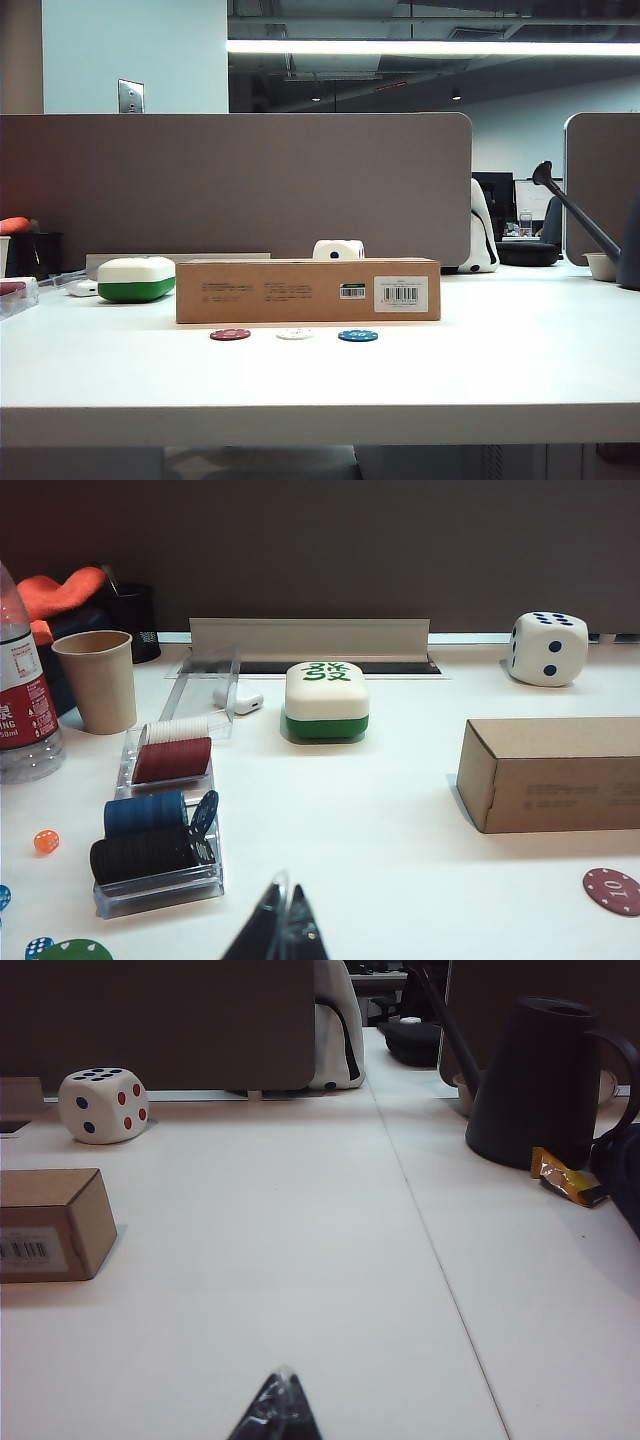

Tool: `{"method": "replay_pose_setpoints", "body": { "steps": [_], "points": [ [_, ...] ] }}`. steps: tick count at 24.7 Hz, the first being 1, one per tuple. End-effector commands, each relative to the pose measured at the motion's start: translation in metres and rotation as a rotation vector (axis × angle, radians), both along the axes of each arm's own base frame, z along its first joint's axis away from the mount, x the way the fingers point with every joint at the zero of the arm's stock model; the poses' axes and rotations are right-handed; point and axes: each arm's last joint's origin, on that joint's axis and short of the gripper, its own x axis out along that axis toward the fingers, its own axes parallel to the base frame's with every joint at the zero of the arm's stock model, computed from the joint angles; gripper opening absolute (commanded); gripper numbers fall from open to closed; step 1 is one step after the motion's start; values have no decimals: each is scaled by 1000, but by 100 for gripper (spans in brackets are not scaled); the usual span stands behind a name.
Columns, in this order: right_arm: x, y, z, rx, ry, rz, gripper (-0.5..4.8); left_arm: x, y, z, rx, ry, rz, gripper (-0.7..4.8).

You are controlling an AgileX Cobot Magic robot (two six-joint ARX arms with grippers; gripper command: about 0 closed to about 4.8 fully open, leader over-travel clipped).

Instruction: Push the chip with the highest value in the row forward next to the rectangular box.

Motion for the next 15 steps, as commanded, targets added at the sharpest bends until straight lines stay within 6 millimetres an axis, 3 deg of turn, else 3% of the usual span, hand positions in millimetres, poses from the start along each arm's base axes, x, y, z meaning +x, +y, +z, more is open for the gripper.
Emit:
{"method": "replay_pose_setpoints", "body": {
  "steps": [1, 10, 15],
  "points": [
    [0, 0, 0, 5, -11, -3, 4, 0, 0, 2, -1, -14, 3, -5],
    [0, 0, 0, 5, -10, -2, 4, -1, 0, 3, -1, -14, 1, -5],
    [0, 0, 0, 5, -11, -2, 4, 1, -14, 23, 13, 85, -139, -5]
  ]
}}
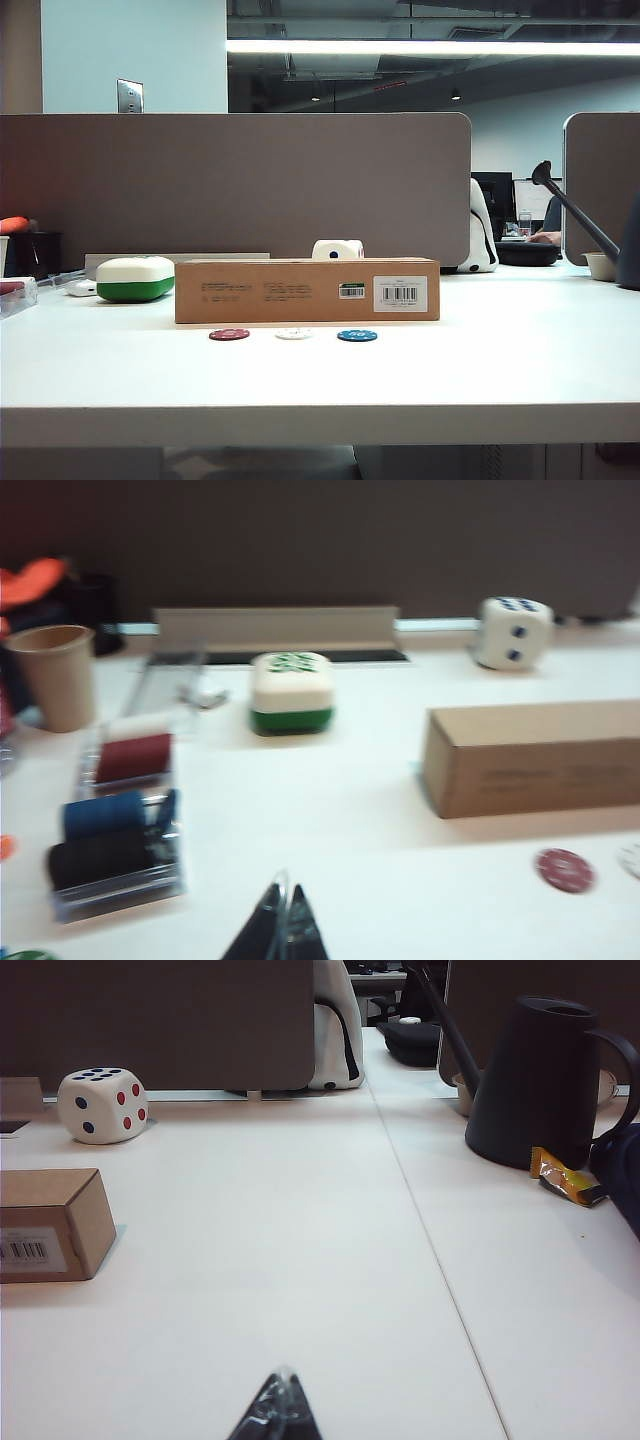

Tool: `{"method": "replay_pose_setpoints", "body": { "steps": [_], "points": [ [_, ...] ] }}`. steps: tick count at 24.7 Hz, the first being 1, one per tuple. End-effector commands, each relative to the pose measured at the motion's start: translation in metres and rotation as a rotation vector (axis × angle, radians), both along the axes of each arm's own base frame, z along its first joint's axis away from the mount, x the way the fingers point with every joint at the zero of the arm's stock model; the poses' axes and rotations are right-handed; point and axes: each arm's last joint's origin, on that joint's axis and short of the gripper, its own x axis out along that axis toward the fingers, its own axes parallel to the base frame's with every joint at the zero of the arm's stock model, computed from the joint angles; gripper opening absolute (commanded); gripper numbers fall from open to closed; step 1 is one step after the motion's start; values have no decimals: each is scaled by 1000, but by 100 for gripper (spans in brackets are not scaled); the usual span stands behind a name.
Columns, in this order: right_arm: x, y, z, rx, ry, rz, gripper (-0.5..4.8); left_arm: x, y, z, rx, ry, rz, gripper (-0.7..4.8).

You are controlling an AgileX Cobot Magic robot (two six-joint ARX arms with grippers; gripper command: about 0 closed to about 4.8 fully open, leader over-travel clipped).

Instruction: Push the chip with the highest value in the row forward next to the rectangular box.

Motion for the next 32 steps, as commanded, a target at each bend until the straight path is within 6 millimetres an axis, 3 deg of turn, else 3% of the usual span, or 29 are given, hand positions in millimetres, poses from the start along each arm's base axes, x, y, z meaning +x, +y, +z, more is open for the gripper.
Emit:
{"method": "replay_pose_setpoints", "body": {
  "steps": [1, 7, 14, 21, 28, 32],
  "points": [
    [0, 0, 0, 5, -11, -1, 4, 3, -13, 18, 14, 67, -123, -5],
    [0, 0, 0, 96, -11, 0, 4, 8, -32, 41, 32, 110, -272, -5],
    [0, 0, 0, 441, -11, -6, 4, 24, -62, 52, 87, 236, -417, -5],
    [0, 4, 0, 753, 35, 106, 4, 37, -72, 51, 113, 302, -433, -5],
    [-2, 9, 12, 732, -18, 324, 3, 38, -73, 46, 128, 342, -432, -5],
    [-7, 11, 34, 692, -103, 426, -6, 38, -74, 46, 129, 343, -432, -5]
  ]
}}
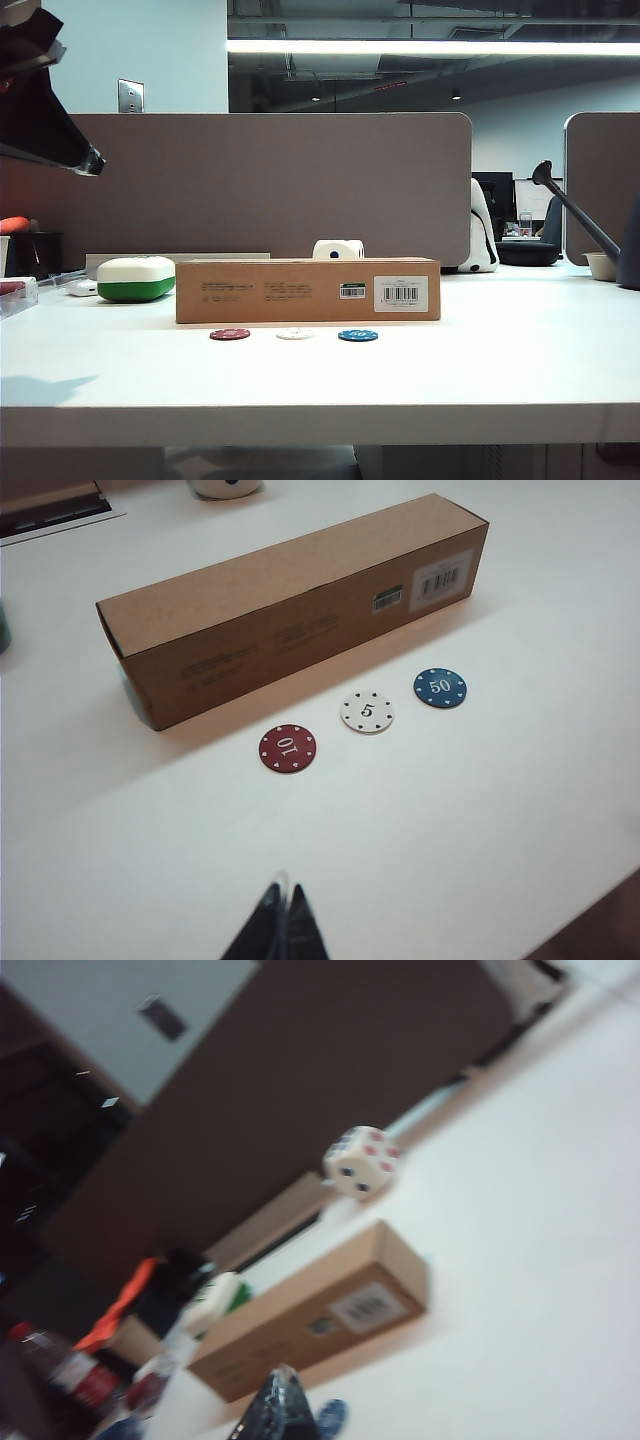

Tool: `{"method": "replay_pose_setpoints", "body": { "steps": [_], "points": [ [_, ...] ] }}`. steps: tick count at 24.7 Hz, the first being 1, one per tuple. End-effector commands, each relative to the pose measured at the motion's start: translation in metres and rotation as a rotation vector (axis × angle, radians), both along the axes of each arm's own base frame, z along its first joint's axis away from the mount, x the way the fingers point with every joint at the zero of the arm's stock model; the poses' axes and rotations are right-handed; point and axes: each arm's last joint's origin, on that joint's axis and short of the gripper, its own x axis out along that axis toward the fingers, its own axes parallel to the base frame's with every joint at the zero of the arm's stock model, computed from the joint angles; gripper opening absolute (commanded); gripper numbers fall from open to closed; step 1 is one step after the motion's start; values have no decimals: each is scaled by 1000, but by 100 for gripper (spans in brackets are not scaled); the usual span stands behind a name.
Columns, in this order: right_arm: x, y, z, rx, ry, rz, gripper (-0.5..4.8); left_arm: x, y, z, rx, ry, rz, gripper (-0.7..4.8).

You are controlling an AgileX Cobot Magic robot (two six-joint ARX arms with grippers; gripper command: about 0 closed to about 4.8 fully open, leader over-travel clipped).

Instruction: Push the chip with the highest value in the row forward next to the rectangular box.

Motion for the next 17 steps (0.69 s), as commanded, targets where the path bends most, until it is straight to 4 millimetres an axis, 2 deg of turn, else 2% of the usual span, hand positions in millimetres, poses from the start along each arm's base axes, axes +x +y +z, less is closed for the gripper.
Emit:
{"method": "replay_pose_setpoints", "body": {
  "steps": [1, 7, 8, 10, 14, 17],
  "points": [
    [-7, 1, 25, -14, -118, 35, -6, 0, 0, 2, -6, -12, 0, -5],
    [-19, -1, 65, -169, -181, -62, -6, 0, 0, -6, 3, 3, -1, -5],
    [-20, -1, 76, -228, -169, -69, -6, 0, 0, -9, 10, 12, 2, -5],
    [-18, -1, 85, -280, -128, -68, -6, -1, 1, -10, 12, 15, 3, -5],
    [-8, -1, 99, -366, -30, -58, -6, 0, 0, -10, 12, 15, 2, -5],
    [16, 0, 101, -438, 72, -14, -6, 0, 0, -10, 12, 15, 3, -5]
  ]
}}
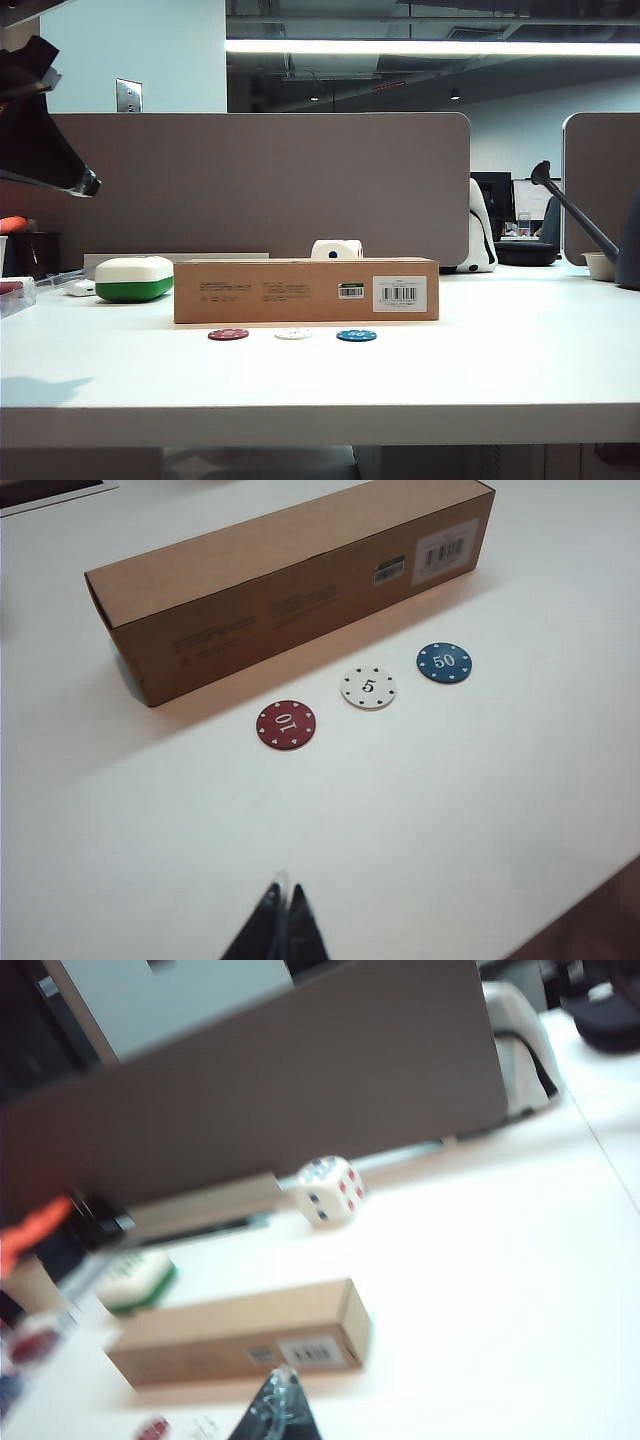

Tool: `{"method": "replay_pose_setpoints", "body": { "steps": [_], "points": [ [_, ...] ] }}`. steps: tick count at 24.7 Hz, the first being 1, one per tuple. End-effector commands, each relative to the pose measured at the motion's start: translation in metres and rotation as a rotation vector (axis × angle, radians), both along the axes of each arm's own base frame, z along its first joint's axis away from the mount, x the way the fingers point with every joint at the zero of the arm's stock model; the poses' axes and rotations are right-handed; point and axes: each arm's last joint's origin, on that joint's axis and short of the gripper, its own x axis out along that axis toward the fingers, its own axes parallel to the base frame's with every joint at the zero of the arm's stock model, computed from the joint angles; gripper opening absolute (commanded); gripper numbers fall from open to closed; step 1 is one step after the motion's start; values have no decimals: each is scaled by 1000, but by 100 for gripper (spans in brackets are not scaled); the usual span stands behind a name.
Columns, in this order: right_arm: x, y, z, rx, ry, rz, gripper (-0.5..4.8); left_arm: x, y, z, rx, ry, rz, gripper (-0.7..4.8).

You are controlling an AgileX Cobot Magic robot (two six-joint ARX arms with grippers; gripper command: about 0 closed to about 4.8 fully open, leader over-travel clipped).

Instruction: Push the chip with the highest value in the row forward next to the rectangular box.

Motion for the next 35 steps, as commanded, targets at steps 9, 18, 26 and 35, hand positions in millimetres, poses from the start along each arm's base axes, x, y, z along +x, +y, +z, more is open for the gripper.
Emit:
{"method": "replay_pose_setpoints", "body": {
  "steps": [9, 18, 26, 35],
  "points": [
    [67, 71, -21, -228, 302, 142, -5, 0, 0, 1, -4, -10, 1, -5],
    [112, 186, -78, -470, 444, 260, -6, 0, 0, 1, -5, -9, 0, -5],
    [151, 221, -96, -520, 524, 256, -5, 0, 0, 1, -5, -10, 0, -5],
    [164, 218, -111, -510, 617, 216, -5, 0, 0, 1, -5, -10, 1, -5]
  ]
}}
